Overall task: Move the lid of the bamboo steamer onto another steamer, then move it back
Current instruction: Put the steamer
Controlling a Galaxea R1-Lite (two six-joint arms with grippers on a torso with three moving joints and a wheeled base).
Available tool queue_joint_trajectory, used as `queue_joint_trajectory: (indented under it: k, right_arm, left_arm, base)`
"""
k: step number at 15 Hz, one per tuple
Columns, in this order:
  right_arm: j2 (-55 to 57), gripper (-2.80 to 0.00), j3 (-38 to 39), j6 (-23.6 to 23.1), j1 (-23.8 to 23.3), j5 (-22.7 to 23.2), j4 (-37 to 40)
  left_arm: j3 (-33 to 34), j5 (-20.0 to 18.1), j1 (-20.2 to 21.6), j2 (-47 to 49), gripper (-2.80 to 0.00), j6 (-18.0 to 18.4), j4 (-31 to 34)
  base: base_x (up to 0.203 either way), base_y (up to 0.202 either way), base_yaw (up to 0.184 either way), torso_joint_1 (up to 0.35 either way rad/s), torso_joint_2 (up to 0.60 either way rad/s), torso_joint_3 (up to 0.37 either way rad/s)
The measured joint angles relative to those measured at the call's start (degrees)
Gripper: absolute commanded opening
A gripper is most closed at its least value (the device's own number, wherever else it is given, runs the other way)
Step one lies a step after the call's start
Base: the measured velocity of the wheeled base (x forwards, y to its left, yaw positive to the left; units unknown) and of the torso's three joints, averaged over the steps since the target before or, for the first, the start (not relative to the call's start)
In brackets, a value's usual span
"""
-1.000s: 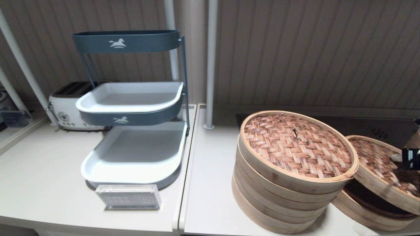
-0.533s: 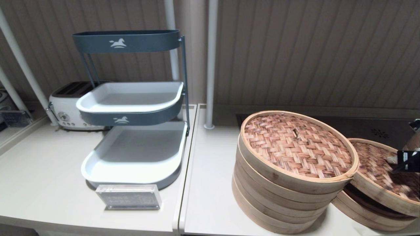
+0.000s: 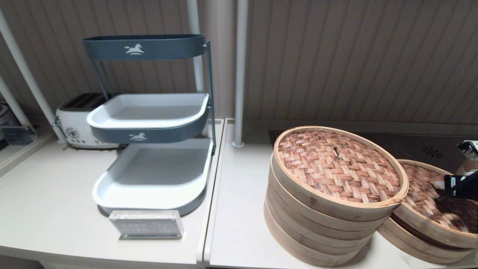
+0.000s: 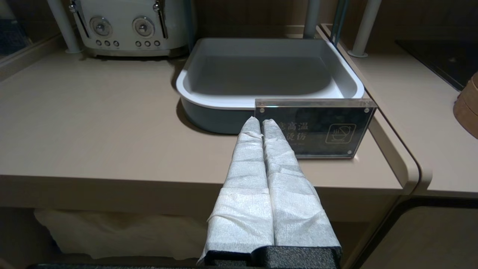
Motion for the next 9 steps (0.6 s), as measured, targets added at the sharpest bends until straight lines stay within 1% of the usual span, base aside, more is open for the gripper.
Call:
queue_joint_trajectory:
  k: [9]
  right_arm:
    - [0.26,-2.8,0.18,0.15,0.18,-0.04,0.04]
  left_arm:
    - [0.0,0.01,0.0,0.0,-2.8,0.0,-0.02]
  base:
    - [0.0,0.0,0.0,0.0,0.0,0.0]
